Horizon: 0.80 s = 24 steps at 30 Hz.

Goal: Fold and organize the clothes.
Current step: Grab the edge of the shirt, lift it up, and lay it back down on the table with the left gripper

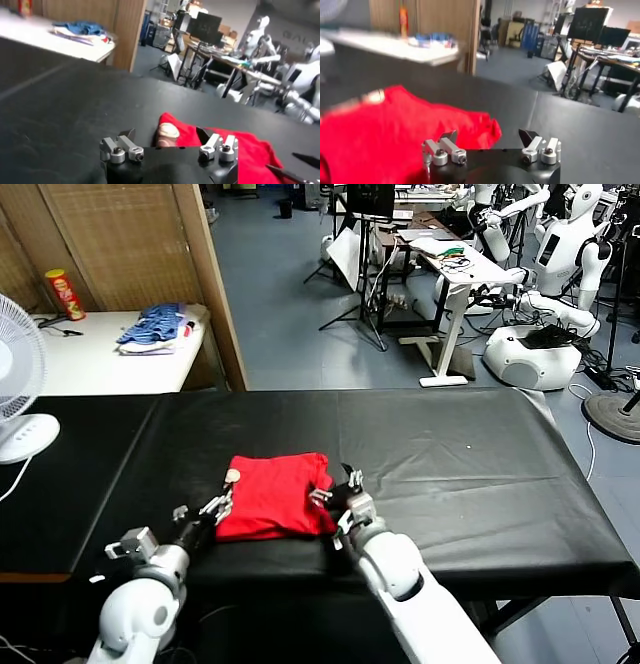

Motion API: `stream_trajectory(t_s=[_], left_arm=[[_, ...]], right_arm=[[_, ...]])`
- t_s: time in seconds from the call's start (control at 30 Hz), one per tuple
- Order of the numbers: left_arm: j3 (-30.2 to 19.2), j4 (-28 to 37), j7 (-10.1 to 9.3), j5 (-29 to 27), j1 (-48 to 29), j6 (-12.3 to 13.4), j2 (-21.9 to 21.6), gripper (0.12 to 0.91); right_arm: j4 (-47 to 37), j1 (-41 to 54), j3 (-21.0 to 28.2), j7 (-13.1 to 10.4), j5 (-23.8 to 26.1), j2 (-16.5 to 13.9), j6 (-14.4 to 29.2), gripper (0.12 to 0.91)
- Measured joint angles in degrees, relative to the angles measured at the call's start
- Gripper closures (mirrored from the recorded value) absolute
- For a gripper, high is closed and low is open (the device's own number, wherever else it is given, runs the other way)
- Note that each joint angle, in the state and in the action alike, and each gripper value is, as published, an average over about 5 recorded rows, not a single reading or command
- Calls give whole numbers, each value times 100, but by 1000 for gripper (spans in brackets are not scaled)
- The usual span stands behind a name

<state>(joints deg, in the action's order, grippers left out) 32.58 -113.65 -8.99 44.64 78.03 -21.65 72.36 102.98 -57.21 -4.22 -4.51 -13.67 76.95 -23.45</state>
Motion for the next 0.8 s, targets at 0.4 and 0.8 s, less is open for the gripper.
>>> stream_trajectory(t_s=[0.4,0.8], left_arm=[[15,469,-47,1023,-226,-95,119,246],[40,593,-142,1296,-301,-172,100,824]], right_arm=[[1306,-727,-779,23,-758,-322,21,227],[1639,-1042,-1042,-14,-708,-295,7,227]])
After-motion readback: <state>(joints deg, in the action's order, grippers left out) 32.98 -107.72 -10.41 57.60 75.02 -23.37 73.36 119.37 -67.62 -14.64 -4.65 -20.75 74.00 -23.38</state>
